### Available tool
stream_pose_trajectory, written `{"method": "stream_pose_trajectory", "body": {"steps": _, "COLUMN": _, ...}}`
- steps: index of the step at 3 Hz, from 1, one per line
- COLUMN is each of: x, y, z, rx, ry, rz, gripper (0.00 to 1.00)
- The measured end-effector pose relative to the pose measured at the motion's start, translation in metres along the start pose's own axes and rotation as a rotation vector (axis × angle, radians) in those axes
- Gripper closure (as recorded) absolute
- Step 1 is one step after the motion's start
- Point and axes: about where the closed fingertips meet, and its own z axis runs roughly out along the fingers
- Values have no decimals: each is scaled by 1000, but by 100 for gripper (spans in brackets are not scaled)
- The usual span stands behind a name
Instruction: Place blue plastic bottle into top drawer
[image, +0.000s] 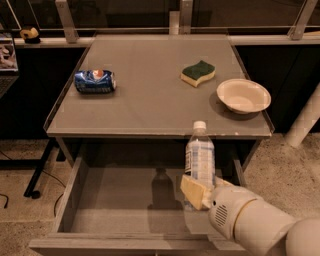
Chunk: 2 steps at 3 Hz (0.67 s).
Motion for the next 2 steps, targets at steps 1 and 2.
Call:
{"method": "stream_pose_trajectory", "body": {"steps": 1, "x": 22, "y": -13, "z": -2, "rx": 32, "ry": -5, "rz": 64, "gripper": 100}}
{"method": "stream_pose_trajectory", "body": {"steps": 2, "x": 42, "y": -25, "z": -9, "rx": 66, "ry": 0, "rz": 116, "gripper": 100}}
